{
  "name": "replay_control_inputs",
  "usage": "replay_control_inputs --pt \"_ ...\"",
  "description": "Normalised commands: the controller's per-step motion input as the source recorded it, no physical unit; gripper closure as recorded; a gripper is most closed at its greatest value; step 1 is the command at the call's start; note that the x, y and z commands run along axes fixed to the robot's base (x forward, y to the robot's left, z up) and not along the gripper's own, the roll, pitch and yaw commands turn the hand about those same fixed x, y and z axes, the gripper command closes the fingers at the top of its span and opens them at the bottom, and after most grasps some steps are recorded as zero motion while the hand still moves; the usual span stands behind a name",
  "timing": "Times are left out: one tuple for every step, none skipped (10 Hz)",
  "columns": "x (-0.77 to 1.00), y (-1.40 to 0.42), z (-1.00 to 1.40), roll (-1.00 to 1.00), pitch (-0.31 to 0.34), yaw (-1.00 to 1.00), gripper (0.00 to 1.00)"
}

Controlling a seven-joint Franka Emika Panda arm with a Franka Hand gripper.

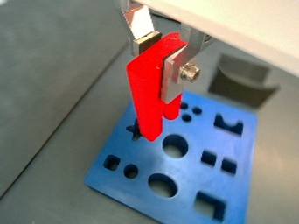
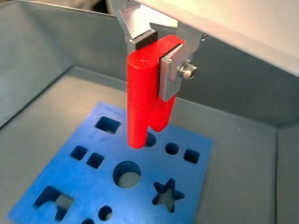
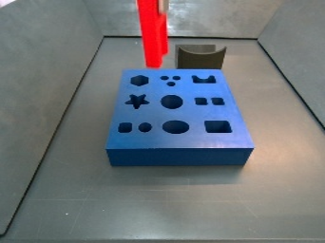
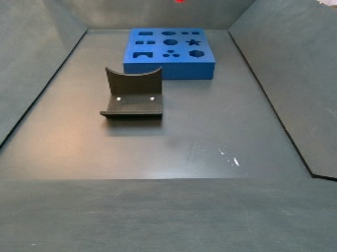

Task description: Insert the square-circle object.

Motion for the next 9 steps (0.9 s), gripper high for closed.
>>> replay_control_inputs --pt "0.0 -0.15 -0.28 -0.03 0.0 -0.95 1.0" --pt "0.0 -0.13 -0.25 0.0 0.074 -0.96 1.0" --pt "0.0 -0.15 -0.16 0.0 0.13 -0.91 1.0" --pt "-0.04 -0.19 -0.12 0.07 0.174 -0.85 1.0" --pt "-0.05 -0.15 -0.18 0.09 0.127 -0.91 1.0" --pt "-0.03 -0.09 -0.27 0.07 0.087 -0.97 1.0" --pt "-0.03 -0.07 -0.29 0.06 0.084 -0.98 1.0" --pt "-0.03 -0.06 -0.31 0.06 0.081 -0.99 1.0" --pt "-0.05 -0.05 -0.33 0.07 0.117 -0.97 1.0"
